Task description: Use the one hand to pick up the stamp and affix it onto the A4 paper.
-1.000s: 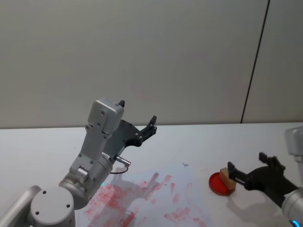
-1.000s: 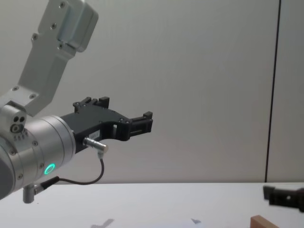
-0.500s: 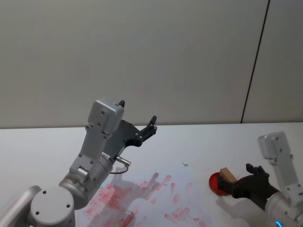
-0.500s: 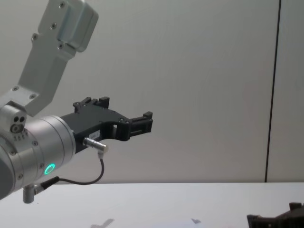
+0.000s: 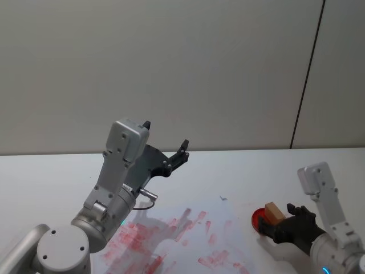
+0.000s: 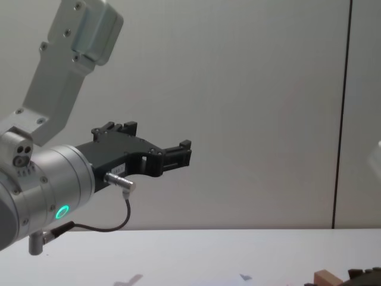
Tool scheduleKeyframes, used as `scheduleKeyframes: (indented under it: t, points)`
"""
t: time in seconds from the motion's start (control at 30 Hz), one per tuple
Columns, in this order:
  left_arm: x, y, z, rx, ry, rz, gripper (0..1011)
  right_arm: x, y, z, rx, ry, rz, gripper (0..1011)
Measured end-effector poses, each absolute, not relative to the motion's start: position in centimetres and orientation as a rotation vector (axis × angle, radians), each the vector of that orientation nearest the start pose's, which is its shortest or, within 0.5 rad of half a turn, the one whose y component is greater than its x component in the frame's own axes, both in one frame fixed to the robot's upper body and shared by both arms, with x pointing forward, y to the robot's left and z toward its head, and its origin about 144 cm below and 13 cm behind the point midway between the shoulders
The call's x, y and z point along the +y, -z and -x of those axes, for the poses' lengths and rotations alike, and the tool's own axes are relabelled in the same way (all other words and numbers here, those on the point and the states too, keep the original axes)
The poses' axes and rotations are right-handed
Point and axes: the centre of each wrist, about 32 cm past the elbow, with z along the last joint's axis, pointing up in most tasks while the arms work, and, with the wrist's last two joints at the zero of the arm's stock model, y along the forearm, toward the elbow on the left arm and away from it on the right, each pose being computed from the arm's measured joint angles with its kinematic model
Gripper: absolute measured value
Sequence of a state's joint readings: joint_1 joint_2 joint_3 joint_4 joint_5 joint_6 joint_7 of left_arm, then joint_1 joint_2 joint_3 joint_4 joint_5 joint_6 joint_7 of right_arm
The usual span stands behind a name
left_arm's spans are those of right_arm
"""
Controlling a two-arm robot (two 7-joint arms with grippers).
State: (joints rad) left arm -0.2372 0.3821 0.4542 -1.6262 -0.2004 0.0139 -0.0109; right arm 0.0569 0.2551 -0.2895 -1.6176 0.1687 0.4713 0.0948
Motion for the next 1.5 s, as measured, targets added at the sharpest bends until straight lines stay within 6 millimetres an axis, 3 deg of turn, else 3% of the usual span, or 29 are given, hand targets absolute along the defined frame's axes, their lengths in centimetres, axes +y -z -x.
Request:
scheduleKeyframes:
  t: [0.7, 1.07, 1.5]
  points:
    - [19.8, -120.4, -49.2, -0.268, -1.124, -0.061, 1001, -20.5, -115.3, -46.6, 0.230, 1.180, 0.444, 233]
    - [19.8, -120.4, -49.2, -0.268, -1.124, -0.061, 1001, -20.5, -115.5, -46.6, 0.207, 1.170, 0.423, 221]
    - [19.8, -120.4, -49.2, -0.268, -1.124, -0.061, 1002, -19.8, -117.1, -46.9, 0.131, 1.062, 0.320, 220]
